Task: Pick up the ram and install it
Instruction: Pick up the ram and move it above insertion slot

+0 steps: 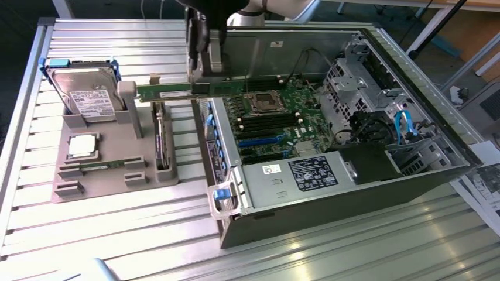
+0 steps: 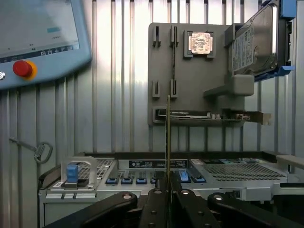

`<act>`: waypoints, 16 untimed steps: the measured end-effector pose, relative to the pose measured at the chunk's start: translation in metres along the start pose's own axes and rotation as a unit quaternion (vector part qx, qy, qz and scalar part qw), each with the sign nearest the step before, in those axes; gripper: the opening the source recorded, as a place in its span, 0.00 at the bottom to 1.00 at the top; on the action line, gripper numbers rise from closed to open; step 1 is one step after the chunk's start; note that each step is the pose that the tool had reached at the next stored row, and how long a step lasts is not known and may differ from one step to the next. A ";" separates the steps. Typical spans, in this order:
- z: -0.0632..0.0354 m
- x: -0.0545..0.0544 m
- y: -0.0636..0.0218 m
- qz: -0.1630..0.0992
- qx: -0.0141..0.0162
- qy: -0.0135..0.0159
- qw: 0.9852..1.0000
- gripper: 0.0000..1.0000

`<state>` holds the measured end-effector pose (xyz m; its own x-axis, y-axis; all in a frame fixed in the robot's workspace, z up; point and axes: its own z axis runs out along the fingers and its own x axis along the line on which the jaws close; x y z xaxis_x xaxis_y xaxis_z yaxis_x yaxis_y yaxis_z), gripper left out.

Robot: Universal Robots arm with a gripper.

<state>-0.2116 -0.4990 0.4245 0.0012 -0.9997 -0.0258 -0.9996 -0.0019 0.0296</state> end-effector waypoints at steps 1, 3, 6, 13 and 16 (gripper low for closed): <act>-0.0002 0.000 -0.0058 0.000 0.000 0.000 1.000 0.13; -0.0004 0.000 -0.0157 0.000 0.000 0.000 1.000 0.13; -0.0007 0.000 -0.0301 0.000 0.000 0.000 1.000 0.13; -0.0015 0.000 -0.0682 0.000 0.000 0.000 1.000 0.13; -0.0017 0.000 -0.0816 0.000 0.000 0.000 1.000 0.13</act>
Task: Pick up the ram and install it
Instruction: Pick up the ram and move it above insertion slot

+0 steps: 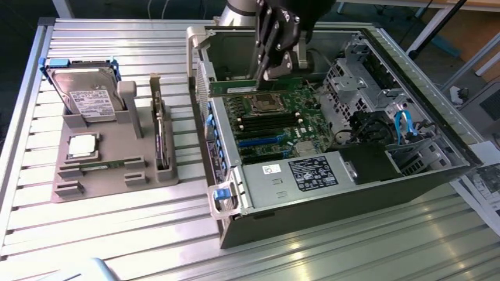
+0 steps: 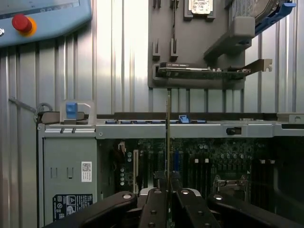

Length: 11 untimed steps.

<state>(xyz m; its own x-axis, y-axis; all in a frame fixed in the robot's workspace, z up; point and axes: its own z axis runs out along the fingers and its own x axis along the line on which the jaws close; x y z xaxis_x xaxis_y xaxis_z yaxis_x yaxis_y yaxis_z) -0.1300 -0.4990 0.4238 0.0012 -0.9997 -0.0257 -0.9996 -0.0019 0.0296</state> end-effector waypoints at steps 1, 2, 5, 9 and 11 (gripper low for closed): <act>-0.0002 0.000 -0.0113 0.000 0.000 0.000 1.000 0.13; -0.0003 0.000 -0.0153 0.000 0.000 0.000 1.000 0.13; -0.0006 0.000 -0.0302 0.000 0.000 0.000 1.000 0.13; -0.0012 0.000 -0.0587 0.000 0.000 0.000 1.000 0.13; -0.0014 0.000 -0.0695 0.000 0.000 0.000 1.000 0.13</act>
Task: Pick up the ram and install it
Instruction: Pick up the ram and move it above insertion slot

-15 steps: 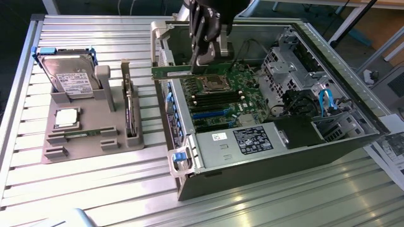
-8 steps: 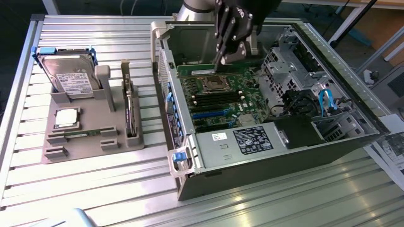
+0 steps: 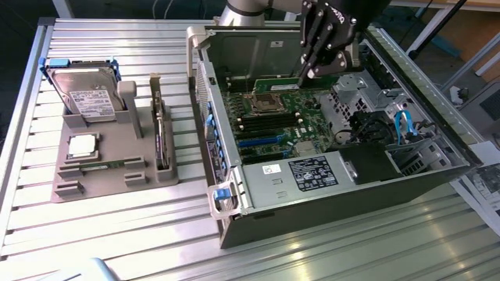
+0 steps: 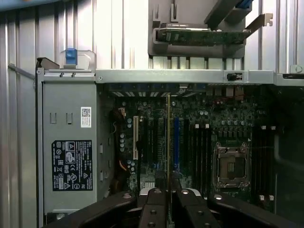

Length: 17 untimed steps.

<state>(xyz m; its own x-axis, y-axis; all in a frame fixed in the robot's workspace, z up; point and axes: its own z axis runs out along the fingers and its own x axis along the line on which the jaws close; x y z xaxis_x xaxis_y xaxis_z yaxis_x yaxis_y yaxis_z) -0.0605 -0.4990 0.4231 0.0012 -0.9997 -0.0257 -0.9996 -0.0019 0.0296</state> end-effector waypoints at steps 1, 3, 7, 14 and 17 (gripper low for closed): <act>-0.0001 0.000 -0.0056 0.000 0.000 0.000 1.000 0.13; -0.0004 0.000 -0.0196 0.000 0.000 0.000 1.000 0.13; -0.0007 0.000 -0.0412 0.000 0.000 0.000 1.000 0.13; -0.0012 0.000 -0.0868 0.000 0.000 0.000 1.000 0.13; -0.0016 0.000 -0.1010 0.000 0.000 0.000 1.000 0.13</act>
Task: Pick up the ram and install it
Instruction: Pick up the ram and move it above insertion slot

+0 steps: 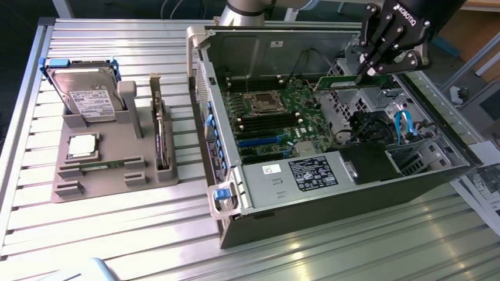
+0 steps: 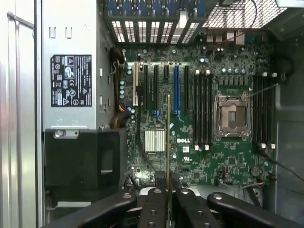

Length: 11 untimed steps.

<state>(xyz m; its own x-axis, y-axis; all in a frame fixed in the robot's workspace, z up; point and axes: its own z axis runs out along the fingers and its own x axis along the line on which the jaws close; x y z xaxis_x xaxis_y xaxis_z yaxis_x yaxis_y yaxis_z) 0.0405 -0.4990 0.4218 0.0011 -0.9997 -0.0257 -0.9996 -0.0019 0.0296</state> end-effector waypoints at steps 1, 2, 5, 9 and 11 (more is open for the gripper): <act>-0.0001 0.000 -0.0043 0.000 0.000 0.000 1.000 0.13; -0.0002 0.000 -0.0101 0.000 0.000 0.000 1.000 0.13; -0.0004 0.000 -0.0162 0.000 0.000 0.000 1.000 0.13; -0.0004 0.000 -0.0163 0.000 0.000 0.000 1.000 0.13; -0.0004 0.000 -0.0163 0.000 0.000 0.000 1.000 0.13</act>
<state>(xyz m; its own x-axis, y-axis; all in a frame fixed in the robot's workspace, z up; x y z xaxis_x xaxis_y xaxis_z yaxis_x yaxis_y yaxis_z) 0.0569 -0.4990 0.4217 0.0012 -0.9997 -0.0257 -0.9996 -0.0019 0.0296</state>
